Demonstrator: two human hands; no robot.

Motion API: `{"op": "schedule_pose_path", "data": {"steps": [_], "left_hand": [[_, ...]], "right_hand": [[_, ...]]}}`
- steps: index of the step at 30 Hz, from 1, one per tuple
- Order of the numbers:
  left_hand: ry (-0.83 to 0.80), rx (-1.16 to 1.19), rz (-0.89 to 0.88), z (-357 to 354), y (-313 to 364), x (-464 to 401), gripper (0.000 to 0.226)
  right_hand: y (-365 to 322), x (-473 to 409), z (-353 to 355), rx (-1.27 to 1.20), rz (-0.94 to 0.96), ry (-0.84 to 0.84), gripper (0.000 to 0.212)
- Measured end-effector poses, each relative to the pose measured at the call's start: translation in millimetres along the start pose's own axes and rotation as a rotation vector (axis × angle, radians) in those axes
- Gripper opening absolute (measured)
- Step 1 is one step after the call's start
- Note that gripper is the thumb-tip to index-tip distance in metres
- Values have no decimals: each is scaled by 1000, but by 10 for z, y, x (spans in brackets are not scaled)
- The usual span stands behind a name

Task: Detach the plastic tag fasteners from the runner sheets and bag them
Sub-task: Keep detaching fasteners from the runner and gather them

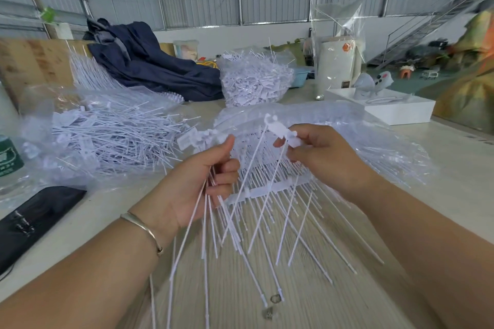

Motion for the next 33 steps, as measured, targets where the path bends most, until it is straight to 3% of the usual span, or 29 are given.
{"op": "schedule_pose_path", "data": {"steps": [3, 6, 9, 12, 17, 21, 28, 33], "left_hand": [[64, -95, 43, 64, -61, -5, 40], [129, -127, 45, 112, -103, -16, 41], [157, -147, 21, 115, -105, -28, 45], [154, -194, 17, 94, -89, -20, 54], [110, -187, -19, 65, -28, -2, 38], [110, -256, -55, 55, -14, 19, 24], [150, -299, -85, 77, 19, 23, 30], [120, -277, -68, 66, 17, 22, 24]], "right_hand": [[-26, 20, -70, 123, 63, -68, 26], [-37, 51, -135, 201, 74, -141, 45], [-16, 61, -208, 336, 93, -185, 33], [-28, 82, -296, 508, 156, -229, 34], [-42, 66, -274, 646, 206, -193, 42], [-45, 72, -261, 476, 164, -169, 39], [-86, 41, -141, 290, 156, -42, 20], [-48, -3, 25, 79, 93, 16, 35]]}}
Point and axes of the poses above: each hand's wrist, its own x-axis away from the middle knuckle, its own z-axis out of the back of the hand, y = z × x, the point moved 8 cm from there along -x, towards the middle knuckle, and after that the axes turned 8 degrees about -x, right-handed, at the moved point
